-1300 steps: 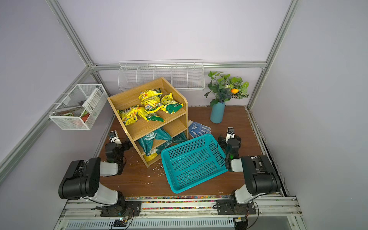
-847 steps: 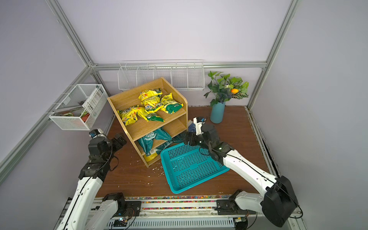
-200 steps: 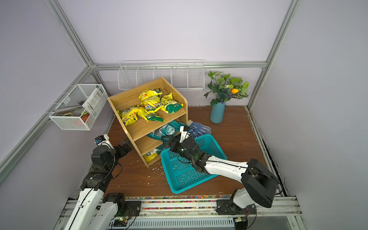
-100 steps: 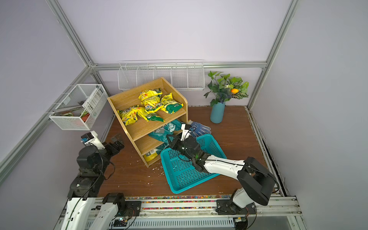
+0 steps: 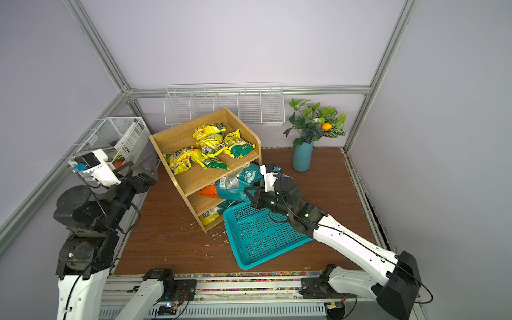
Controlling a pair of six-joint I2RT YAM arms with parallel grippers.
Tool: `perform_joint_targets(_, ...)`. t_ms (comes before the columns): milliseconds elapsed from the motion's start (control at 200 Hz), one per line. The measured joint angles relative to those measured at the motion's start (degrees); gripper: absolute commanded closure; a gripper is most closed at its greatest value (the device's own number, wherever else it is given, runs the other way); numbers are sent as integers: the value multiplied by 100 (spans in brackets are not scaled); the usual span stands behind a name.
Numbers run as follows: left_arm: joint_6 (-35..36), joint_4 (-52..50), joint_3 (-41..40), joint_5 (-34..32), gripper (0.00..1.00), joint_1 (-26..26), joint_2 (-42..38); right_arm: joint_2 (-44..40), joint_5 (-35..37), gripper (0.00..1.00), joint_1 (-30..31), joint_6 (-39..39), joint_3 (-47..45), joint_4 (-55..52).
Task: Take down the fertilizer bag from the shelf
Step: Pick up the fertilizer bag from the shelf, then place the fertilizer bag in the storage box.
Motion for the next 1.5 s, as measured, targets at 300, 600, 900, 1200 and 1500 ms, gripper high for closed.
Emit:
perform_joint_targets(300,262,17,374,20,1,-2000,811,-503,-822,100,-901,-542,879,-1473)
perform_joint_targets(600,483,201,610,-278,0,-3156,1462,-304,-1497,100,-1532,-1078,2640,-2949)
perform_joint_targets(900,302,387,610,214,0,-3158,1521,210,-2573,100,-2096,-1884,3936,-4476)
perform_joint_targets(1200,85,448,68,911,0,-3373,1624,367,-3512,100,-2739,-2712,3141,-5132)
perform_joint_targets(1500,4,426,-374,1169,1,-3810,1797,1451,-3807,100,-3134,-4111,3152,-5965)
